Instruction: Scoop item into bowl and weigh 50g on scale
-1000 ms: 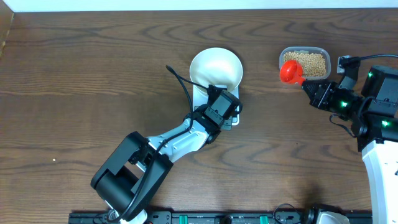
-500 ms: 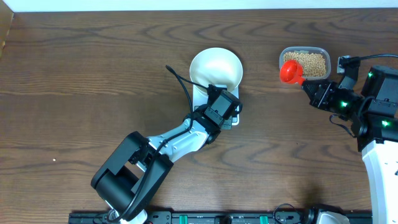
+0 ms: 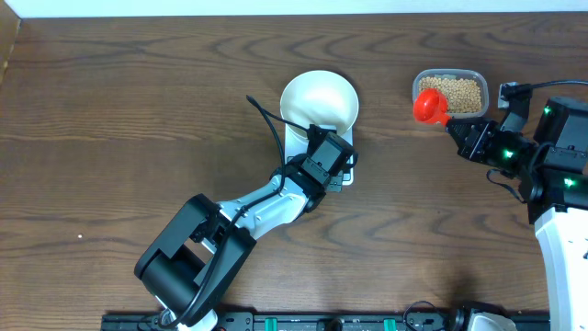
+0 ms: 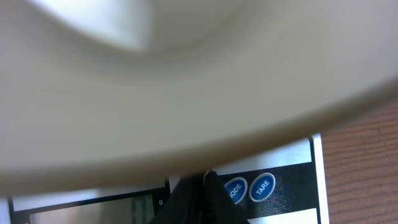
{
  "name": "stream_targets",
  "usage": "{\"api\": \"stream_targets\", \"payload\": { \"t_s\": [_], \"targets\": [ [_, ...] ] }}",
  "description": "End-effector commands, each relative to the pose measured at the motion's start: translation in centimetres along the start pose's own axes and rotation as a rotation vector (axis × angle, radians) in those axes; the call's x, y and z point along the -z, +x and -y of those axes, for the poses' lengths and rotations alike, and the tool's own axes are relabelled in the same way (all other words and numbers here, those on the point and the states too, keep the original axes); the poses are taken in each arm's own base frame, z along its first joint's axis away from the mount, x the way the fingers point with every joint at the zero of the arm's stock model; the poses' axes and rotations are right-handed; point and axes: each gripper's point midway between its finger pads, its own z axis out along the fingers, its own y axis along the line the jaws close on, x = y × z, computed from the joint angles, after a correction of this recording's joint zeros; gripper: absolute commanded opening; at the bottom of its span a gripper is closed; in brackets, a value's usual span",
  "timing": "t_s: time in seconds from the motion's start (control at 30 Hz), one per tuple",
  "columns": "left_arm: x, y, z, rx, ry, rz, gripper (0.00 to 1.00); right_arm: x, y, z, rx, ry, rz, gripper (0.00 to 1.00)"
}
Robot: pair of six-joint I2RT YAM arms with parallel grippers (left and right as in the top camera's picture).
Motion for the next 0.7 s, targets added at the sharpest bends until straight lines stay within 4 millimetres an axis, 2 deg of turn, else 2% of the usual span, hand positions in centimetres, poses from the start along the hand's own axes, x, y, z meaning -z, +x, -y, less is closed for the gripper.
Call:
{"api": "stream_targets", "payload": {
  "t_s": [0.0, 0.4, 0.53, 0.67],
  "targets": [
    [-3.2, 9.4, -4.8, -0.045, -0.108, -0.281, 0.07, 0.6, -0.7, -0.7, 0.036, -0.011, 0.023, 0.01],
    [-3.2, 9.3, -4.7, -0.039, -0.100, -0.281, 0.07, 0.6, -0.7, -0.7, 0.044, -0.011, 0.023, 0.01],
    [-2.8, 7.8, -3.9, -0.086, -0.066, -0.236, 0.07, 0.6, -0.9, -0.7, 0.048, -0.012, 0.029, 0.01],
    [-0.1, 5.1, -3.0, -0.074, -0.034, -0.172, 0.07, 0.6, -1.0, -0.8, 0.053, -0.015, 0.035, 0.01]
  ]
}}
